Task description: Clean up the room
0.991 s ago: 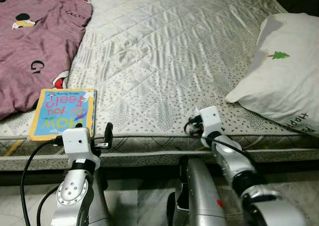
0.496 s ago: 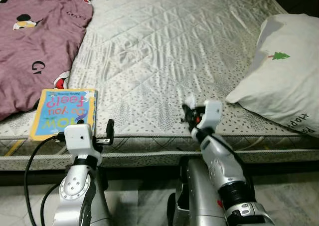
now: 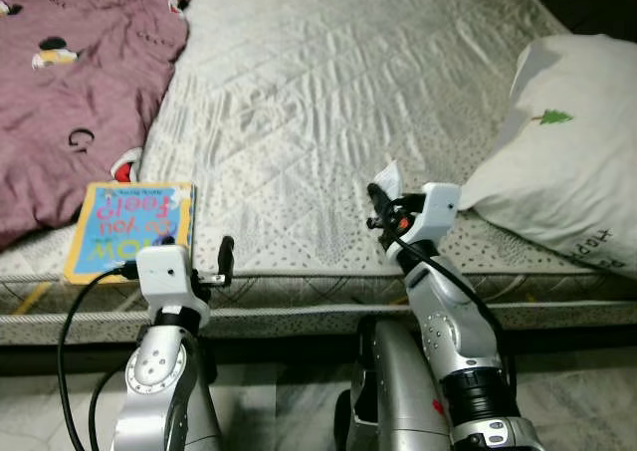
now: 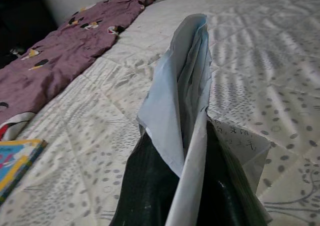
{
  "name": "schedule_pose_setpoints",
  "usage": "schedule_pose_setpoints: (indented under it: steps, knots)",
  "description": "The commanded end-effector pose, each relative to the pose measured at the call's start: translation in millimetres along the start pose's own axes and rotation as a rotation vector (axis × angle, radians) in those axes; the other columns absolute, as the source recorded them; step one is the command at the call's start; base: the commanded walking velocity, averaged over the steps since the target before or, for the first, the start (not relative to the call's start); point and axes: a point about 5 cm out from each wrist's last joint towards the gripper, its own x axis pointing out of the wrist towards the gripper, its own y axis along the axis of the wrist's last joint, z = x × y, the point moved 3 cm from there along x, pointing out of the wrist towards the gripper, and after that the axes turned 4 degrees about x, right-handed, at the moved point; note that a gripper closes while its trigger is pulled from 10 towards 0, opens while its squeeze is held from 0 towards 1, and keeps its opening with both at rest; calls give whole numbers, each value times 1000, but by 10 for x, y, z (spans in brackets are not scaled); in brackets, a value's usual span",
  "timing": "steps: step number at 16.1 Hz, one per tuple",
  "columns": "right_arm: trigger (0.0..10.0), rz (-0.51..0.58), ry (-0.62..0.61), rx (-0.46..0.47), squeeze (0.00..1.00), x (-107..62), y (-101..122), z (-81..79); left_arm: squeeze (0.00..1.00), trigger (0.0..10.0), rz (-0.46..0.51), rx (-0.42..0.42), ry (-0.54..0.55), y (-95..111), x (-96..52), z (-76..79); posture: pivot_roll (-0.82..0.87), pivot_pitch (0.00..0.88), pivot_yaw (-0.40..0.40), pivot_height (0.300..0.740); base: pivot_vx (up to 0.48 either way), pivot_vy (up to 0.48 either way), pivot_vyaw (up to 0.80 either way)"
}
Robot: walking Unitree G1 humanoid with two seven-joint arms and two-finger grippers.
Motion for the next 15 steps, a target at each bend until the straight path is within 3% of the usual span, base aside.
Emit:
schedule_pose_setpoints:
  steps: [1,15]
  knots:
    - [10000,13,-1,-5,0,-4,49,-3,0,10000,-2,3,-2,-16,-22,4,52,124,-65,569,0,0,0]
    - [10000,1,-76,-32,0,-67,38,95,0,10000,-7,2,-2,-35,-27,10,51,140,-59,740,0,0,0]
